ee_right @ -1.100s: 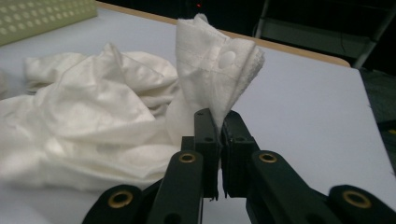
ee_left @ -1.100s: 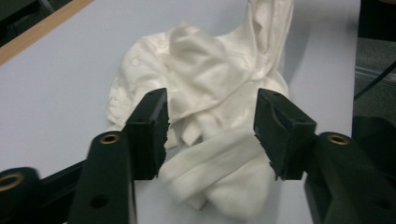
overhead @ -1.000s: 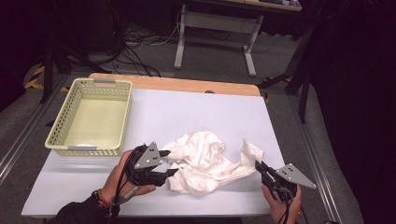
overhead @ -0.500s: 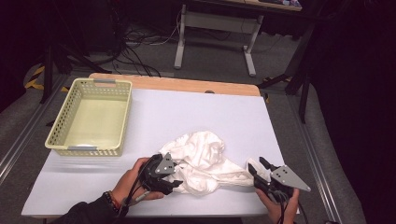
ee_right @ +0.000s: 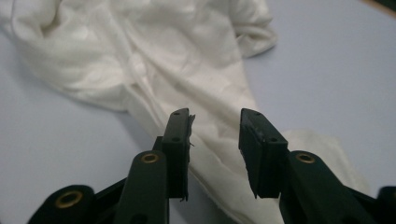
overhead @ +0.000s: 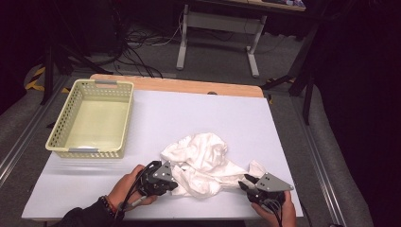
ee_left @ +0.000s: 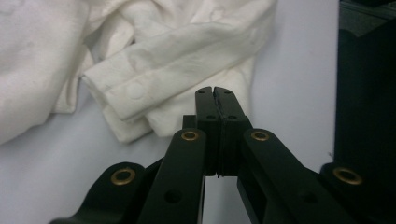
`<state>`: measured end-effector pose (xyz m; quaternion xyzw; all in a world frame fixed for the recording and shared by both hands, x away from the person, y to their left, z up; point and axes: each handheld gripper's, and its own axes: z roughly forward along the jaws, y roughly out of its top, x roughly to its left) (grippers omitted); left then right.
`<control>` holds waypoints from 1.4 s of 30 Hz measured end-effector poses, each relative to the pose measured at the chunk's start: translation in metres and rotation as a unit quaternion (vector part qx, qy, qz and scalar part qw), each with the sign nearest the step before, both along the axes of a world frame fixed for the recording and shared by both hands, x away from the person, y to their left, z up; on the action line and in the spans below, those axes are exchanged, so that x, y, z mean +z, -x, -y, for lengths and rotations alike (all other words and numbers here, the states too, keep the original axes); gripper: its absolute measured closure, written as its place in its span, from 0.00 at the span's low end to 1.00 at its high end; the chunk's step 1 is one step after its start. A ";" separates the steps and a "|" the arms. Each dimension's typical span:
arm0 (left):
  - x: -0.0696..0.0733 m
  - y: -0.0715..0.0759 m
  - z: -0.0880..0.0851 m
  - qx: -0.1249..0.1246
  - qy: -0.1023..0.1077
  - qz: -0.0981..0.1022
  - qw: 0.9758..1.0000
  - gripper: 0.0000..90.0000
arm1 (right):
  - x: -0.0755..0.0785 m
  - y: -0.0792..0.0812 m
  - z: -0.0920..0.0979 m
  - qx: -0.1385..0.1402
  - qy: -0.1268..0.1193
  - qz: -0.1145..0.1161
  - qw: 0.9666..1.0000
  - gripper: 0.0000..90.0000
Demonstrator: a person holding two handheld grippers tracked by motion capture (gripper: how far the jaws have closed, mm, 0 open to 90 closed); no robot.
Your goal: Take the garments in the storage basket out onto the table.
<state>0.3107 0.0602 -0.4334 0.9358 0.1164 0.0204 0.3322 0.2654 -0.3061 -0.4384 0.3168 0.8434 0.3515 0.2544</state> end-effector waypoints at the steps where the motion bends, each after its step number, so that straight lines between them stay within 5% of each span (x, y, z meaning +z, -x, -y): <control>1: 0.002 0.004 -0.002 -0.003 -0.004 0.006 1.000 1.00 | -0.002 0.000 0.000 0.004 0.003 -0.010 1.000 0.67; 5: 0.010 0.013 -0.011 -0.014 0.009 0.017 1.000 1.00 | -0.008 0.003 0.000 0.018 0.012 -0.036 0.999 0.59; 10: 0.016 0.015 -0.017 0.035 0.043 0.051 0.997 0.84 | -0.011 0.003 -0.003 0.037 0.024 -0.054 0.998 0.60; 18: 0.007 0.001 -0.008 0.079 0.050 0.068 0.993 0.50 | -0.011 0.004 -0.004 0.039 0.031 -0.055 0.997 0.92; 22: 0.002 -0.007 0.000 0.081 0.043 0.070 0.993 0.43 | -0.009 0.006 -0.008 0.053 0.031 -0.060 0.996 0.98; 29: -0.007 -0.016 0.007 0.071 0.021 0.060 0.995 0.48 | 0.003 0.019 -0.029 0.084 0.031 -0.064 0.994 0.99; 36: -0.014 -0.021 0.009 0.066 -0.001 0.045 0.997 0.71 | 0.012 0.035 -0.061 0.124 0.012 -0.075 0.989 0.98; 40: -0.016 -0.022 0.009 0.061 0.001 0.041 0.997 0.77 | 0.017 0.039 -0.069 0.142 -0.001 -0.072 0.987 0.94; 42: -0.016 -0.022 0.009 0.057 0.001 0.039 0.998 0.80 | 0.022 0.038 -0.069 0.137 -0.004 -0.056 0.989 0.85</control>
